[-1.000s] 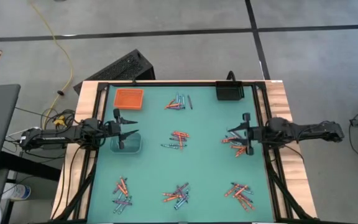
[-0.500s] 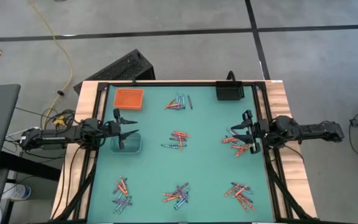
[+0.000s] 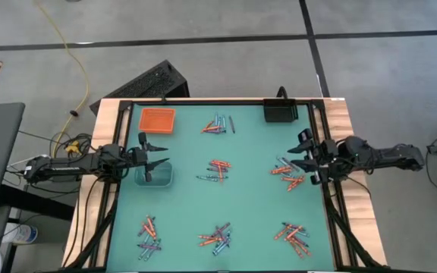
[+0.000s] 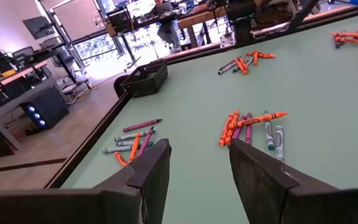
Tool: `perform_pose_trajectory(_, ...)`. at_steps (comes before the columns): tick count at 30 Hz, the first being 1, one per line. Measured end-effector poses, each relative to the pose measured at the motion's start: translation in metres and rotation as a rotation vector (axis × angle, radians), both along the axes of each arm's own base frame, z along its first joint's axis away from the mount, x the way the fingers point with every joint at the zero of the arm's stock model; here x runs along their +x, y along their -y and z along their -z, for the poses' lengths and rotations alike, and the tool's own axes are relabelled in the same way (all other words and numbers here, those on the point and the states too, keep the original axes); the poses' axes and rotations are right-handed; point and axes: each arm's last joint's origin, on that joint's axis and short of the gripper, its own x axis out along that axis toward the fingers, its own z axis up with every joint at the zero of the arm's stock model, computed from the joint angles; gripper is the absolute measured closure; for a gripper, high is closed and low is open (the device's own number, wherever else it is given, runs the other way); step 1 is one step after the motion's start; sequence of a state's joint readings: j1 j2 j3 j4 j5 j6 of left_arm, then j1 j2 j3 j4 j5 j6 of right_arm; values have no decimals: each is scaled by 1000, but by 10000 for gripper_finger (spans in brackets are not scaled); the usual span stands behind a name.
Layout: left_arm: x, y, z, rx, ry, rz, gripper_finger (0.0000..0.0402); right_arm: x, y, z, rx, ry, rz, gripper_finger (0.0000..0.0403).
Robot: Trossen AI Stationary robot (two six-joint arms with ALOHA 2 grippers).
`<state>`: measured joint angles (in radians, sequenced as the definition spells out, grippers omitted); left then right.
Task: Sort crayons
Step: Put the purple crayon into the black basket
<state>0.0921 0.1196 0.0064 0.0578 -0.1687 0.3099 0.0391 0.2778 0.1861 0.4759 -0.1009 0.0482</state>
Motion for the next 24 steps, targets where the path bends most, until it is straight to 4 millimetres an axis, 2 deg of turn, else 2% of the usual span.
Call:
perform_pose_trajectory(6,0,0,0,0,0,0,244,28,-11,-48,-127,-29,-100,230)
perform_pose_trajectory(10,0,0,0,0,0,0,244,55,-25,-67,-237,-141,-174,230)
perform_pose_trajectory(13,0,0,0,0,0,0,244,75,-37,-70,-257,-311,-238,230)
perform_pose_trajectory(16,0,0,0,0,0,0,244,90,-49,-68,-200,-509,-307,230)
perform_pose_trajectory(20,0,0,0,0,0,0,244,106,-70,-55,-176,-744,-384,230)
perform_pose_trajectory(24,0,0,0,0,0,0,244,115,-92,-42,-133,-894,-446,230)
